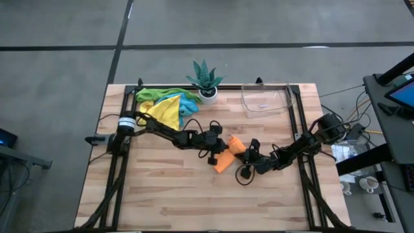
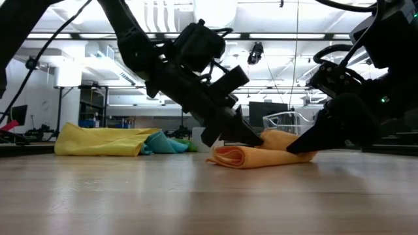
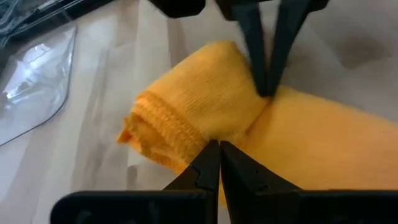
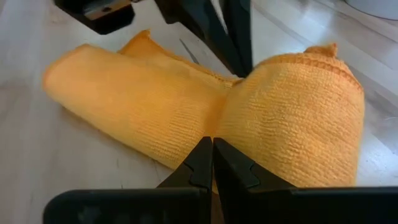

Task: Roll microfiber towels into tight, uniform cylinder then place into a basket
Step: Roll the orange microfiber cloth

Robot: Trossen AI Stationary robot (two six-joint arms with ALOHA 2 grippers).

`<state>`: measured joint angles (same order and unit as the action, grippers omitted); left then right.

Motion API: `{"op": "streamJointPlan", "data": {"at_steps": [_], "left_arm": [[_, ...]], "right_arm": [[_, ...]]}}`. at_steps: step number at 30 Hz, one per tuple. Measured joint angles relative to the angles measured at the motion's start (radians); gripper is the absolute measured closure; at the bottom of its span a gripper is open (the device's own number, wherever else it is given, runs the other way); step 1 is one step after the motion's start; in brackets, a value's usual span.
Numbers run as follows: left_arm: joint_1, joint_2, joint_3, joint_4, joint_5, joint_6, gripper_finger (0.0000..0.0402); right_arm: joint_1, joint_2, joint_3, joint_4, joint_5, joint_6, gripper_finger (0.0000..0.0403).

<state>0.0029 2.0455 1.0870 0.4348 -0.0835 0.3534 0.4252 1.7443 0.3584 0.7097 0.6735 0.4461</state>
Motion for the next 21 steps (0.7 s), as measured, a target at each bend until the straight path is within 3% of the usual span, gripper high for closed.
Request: {"op": "streamJointPlan", "data": {"at_steps": [9, 13, 15, 17, 21], "left_arm": [[0.037, 0.02, -0.003, -0.01, -0.046, 0.016, 0.0402], [0.037, 0.009, -0.005, -0.04, -0.204, 0.053, 0.0402], [0.033, -0.012, -0.005, -0.047, -0.223, 0.046, 0.0402], [0.028, -0.036, -0.005, -0.058, -0.146, 0.019, 0.0402], [0.021, -0.052, -0.005, -0.051, 0.167, -0.098, 0.0402]], "right_arm": [[0.0, 0.0, 0.002, 0.001, 0.0, 0.0, 0.0394], [0.0, 0.0, 0.001, 0.001, 0.0, 0.0, 0.0394], [0.0, 0.0, 0.001, 0.001, 0.0, 0.0, 0.0394], [0.0, 0.0, 0.001, 0.0, 0.0, 0.0, 0.0394], [0.0, 0.0, 0.001, 0.0, 0.0, 0.0, 0.0394]]}}
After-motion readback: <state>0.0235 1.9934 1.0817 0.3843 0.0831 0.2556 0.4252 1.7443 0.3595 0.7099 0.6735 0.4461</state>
